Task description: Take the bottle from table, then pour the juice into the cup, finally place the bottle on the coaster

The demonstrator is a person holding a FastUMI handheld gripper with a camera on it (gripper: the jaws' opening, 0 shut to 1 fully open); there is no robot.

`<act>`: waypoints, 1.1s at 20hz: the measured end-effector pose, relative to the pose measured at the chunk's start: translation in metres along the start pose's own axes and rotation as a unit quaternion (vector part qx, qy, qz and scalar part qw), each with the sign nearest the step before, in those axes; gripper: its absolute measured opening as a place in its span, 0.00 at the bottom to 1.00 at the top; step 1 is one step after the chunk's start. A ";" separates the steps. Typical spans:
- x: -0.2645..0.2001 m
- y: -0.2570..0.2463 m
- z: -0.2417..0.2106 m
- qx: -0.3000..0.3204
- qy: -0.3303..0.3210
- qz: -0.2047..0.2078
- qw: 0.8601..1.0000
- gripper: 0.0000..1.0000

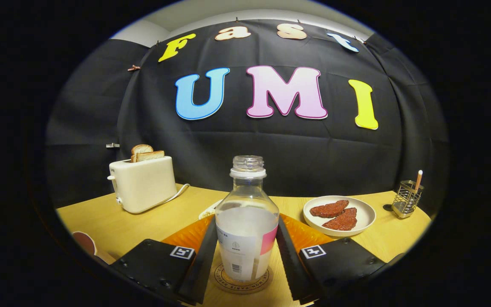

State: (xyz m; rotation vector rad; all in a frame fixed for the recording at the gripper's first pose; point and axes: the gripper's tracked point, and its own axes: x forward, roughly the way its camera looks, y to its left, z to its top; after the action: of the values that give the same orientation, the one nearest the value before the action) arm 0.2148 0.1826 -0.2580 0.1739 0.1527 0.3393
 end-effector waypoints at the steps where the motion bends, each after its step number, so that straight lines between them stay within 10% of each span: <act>1: -0.001 0.003 -0.001 -0.001 0.002 0.005 1.000 0.76; 22: -0.071 -0.017 0.020 -0.017 0.021 -0.006 1.000 0.97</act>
State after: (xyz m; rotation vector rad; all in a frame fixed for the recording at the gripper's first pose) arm 0.1579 0.1399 -0.2329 0.1332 0.1896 0.3342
